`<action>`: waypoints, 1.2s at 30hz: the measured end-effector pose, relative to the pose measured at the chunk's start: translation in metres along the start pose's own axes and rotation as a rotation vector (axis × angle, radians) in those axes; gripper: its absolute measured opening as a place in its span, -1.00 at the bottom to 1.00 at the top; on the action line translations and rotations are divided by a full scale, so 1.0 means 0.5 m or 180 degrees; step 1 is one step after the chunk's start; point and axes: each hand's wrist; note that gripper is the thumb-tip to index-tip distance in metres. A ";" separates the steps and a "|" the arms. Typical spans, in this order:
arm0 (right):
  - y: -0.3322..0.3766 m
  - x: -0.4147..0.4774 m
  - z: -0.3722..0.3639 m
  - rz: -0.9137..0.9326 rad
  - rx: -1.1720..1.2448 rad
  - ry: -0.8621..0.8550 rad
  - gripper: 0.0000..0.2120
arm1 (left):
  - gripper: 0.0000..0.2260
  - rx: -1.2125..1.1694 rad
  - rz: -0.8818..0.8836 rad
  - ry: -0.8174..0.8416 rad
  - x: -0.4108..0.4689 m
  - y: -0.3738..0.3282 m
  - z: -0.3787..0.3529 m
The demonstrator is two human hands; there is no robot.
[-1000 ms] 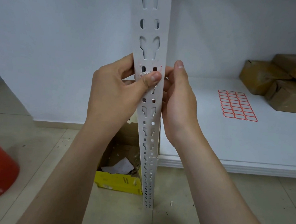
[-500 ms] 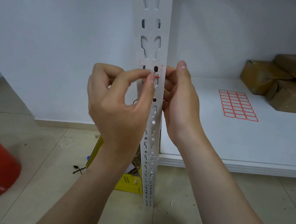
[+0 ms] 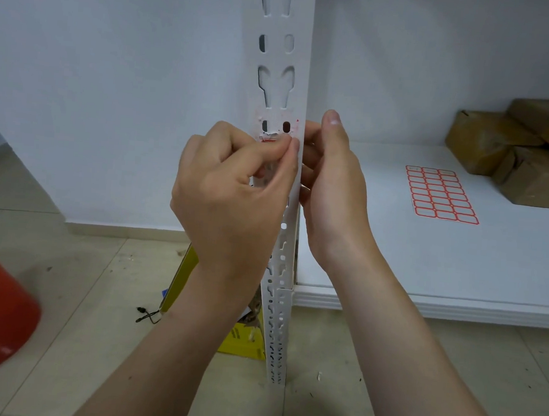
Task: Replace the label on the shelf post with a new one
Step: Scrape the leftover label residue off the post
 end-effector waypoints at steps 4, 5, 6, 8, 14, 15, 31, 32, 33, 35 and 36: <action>-0.002 -0.002 -0.007 0.0053 -0.0123 -0.0122 -0.48 | -0.91 0.0016 0.0194 0.0105 0.003 -0.016 -0.003; 0.000 -0.002 -0.008 0.0045 -0.0155 -0.0156 -0.49 | -0.91 0.0018 0.0241 0.0129 0.005 -0.019 -0.004; -0.002 -0.001 -0.010 0.0037 -0.0187 -0.0206 -0.48 | -0.91 0.0020 0.0276 0.0149 0.005 -0.022 -0.005; -0.001 -0.001 -0.013 0.0009 -0.0238 -0.0263 -0.44 | -0.90 0.0028 0.0333 0.0164 0.006 -0.027 -0.007; -0.005 0.000 -0.020 -0.0093 -0.0237 -0.0317 -0.17 | -0.91 0.0064 0.0500 0.0178 0.011 -0.035 -0.011; -0.003 0.000 -0.020 -0.0104 -0.0221 -0.0319 -0.15 | -0.90 0.0063 0.0500 0.0178 0.012 -0.035 -0.012; 0.009 -0.005 -0.004 0.0013 -0.0328 -0.0054 -0.36 | -0.94 -0.0615 0.0589 0.0099 0.025 -0.002 0.001; 0.007 -0.004 -0.004 0.0012 -0.0312 -0.0040 -0.33 | -0.92 -0.0650 0.0634 0.0124 0.027 0.004 0.002; 0.006 -0.004 -0.004 0.0017 -0.0302 -0.0035 -0.33 | -0.90 -0.0657 0.0739 0.0230 0.030 0.012 0.002; 0.003 -0.003 -0.005 0.0029 -0.0296 -0.0046 -0.37 | -0.93 -0.0887 0.1145 0.0601 0.034 0.016 0.005; 0.003 -0.003 -0.006 0.0044 -0.0290 -0.0049 -0.42 | -0.92 -0.1099 0.1381 0.0880 0.036 0.011 0.007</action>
Point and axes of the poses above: each hand's wrist, its own x-axis towards the middle knuckle, its own z-axis out of the back of the hand, y = z × x, and after that the axes turned 14 degrees about z, right-handed
